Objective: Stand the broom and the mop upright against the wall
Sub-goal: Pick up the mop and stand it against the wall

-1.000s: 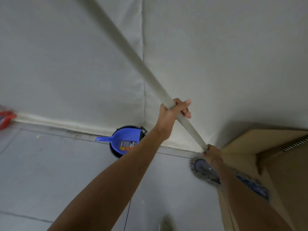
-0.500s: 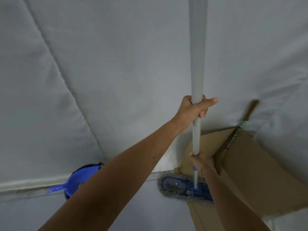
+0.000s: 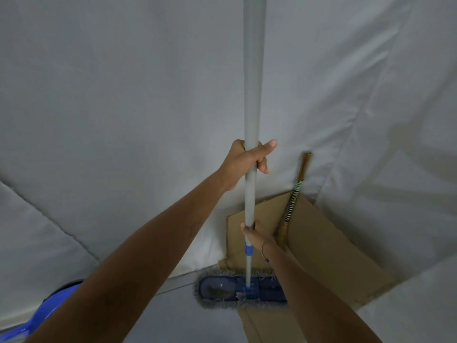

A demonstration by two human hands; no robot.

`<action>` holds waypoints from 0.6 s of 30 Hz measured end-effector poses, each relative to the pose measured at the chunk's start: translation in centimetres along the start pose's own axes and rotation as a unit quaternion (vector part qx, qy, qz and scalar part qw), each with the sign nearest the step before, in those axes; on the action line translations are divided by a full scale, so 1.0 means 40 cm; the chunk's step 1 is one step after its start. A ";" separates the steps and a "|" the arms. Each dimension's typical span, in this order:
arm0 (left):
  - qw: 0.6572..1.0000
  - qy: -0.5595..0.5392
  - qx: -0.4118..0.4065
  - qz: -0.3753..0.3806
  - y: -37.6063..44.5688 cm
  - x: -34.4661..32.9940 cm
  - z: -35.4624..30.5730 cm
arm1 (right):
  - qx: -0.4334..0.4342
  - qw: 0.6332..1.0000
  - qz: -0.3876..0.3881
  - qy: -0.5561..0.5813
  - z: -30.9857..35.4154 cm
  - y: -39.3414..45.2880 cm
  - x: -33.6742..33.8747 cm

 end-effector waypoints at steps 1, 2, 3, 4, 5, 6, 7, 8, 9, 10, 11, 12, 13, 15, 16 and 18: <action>1.000 -0.001 0.001 -0.001 0.020 -0.015 0.004 | 0.004 1.000 -0.001 0.006 -0.006 0.013 0.015; 1.000 -0.005 0.000 -0.007 0.035 -0.024 0.002 | 0.011 1.000 -0.006 0.013 -0.006 0.021 0.023; 1.000 -0.006 0.002 -0.020 0.051 -0.029 0.003 | 0.021 0.999 -0.012 0.023 -0.011 0.033 0.027; 0.999 -0.009 0.000 -0.037 0.066 -0.029 0.000 | 0.033 0.999 -0.023 0.029 -0.010 0.040 0.032; 0.998 -0.015 -0.002 -0.056 0.080 -0.025 -0.004 | 0.045 0.998 -0.036 0.034 -0.011 0.049 0.037; 0.996 -0.021 -0.003 -0.082 0.096 -0.016 -0.006 | 0.054 0.997 -0.045 0.039 -0.009 0.059 0.042; 0.994 -0.027 -0.006 -0.105 0.116 -0.009 -0.015 | 0.064 0.995 -0.052 0.049 -0.001 0.077 0.045; 0.993 -0.035 -0.007 -0.117 0.130 -0.007 -0.019 | 0.071 0.994 -0.056 0.064 0.010 0.084 0.045; 0.991 -0.039 -0.011 -0.125 0.154 -0.006 -0.021 | 0.077 0.992 -0.065 0.078 0.020 0.103 0.047; 0.990 -0.045 -0.014 -0.130 0.186 -0.007 -0.029 | 0.082 0.989 -0.078 0.091 0.030 0.131 0.055; 0.990 -0.048 -0.018 -0.134 0.195 -0.014 -0.038 | 0.087 0.986 -0.089 0.108 0.030 0.134 0.057; 0.989 -0.056 -0.021 -0.138 0.233 -0.013 -0.050 | 0.091 0.984 -0.100 0.120 0.040 0.165 0.070; 0.988 -0.063 -0.022 -0.142 0.261 -0.014 -0.053 | 0.090 0.982 -0.108 0.122 0.042 0.185 0.077; 0.985 -0.074 -0.014 -0.158 0.319 -0.001 -0.045 | 0.085 0.984 -0.116 0.107 0.039 0.249 0.090; 0.984 -0.076 -0.011 -0.163 0.355 0.008 -0.040 | 0.080 0.984 -0.124 0.105 0.045 0.282 0.097; 0.984 -0.071 -0.005 -0.164 0.415 0.024 -0.037 | 0.077 0.983 -0.136 0.099 0.063 0.336 0.111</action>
Point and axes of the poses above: each hand's wrist, its own y-axis towards the middle knuckle, its own x-axis out of the back of the hand, z = x × y, the point moved 5 cm from there along y, towards the middle knuckle, and after that the axes turned 4 degrees about x, right-handed, at the moved point
